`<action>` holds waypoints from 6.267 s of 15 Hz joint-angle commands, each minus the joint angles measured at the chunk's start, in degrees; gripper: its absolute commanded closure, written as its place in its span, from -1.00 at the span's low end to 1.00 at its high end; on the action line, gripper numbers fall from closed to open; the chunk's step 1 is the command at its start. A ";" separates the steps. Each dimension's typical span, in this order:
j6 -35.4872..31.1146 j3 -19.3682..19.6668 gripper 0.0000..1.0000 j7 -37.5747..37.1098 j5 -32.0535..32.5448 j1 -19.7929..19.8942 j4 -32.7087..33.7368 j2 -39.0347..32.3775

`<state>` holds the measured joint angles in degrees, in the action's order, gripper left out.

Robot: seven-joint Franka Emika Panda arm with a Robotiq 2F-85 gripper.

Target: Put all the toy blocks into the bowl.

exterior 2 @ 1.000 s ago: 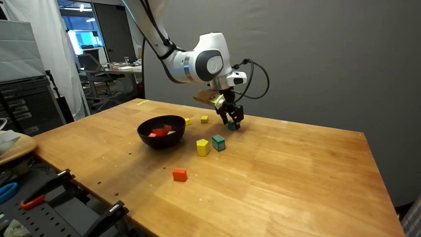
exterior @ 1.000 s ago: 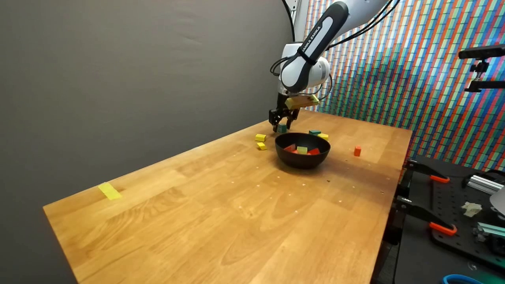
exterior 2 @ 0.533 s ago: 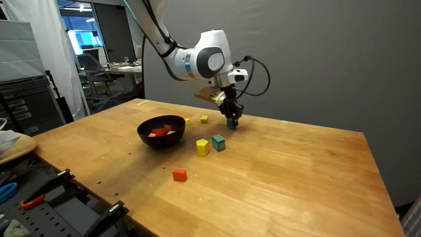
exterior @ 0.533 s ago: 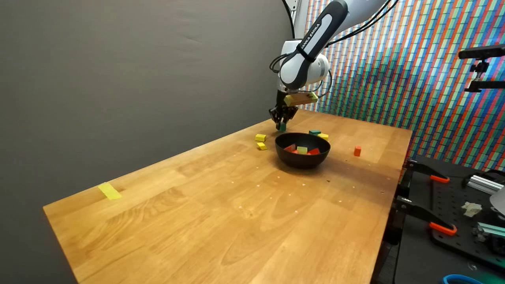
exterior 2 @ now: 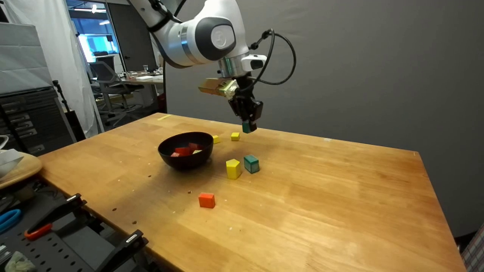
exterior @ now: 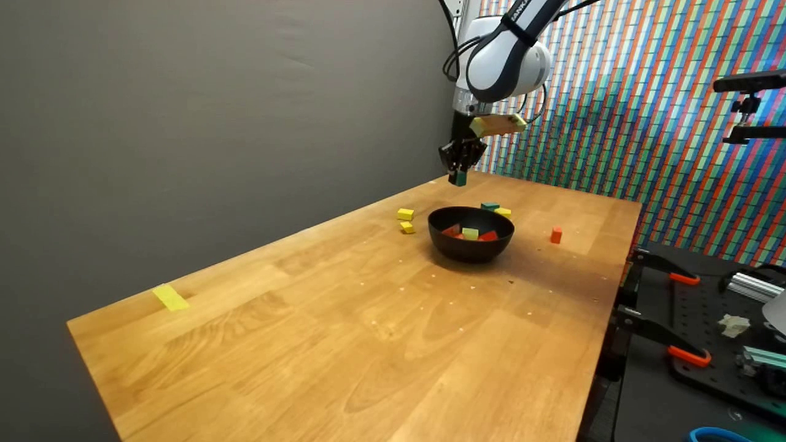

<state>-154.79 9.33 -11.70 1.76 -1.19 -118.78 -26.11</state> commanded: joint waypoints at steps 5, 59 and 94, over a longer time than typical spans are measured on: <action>0.87 -7.33 0.77 -0.41 -2.51 -1.66 -18.80 17.22; -23.98 -1.08 -1.00 1.22 -7.41 4.25 -29.69 15.61; -26.47 13.47 0.59 -13.42 1.12 -21.27 -31.02 20.74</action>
<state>-181.27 26.38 -24.36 4.70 -21.96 -148.81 -8.67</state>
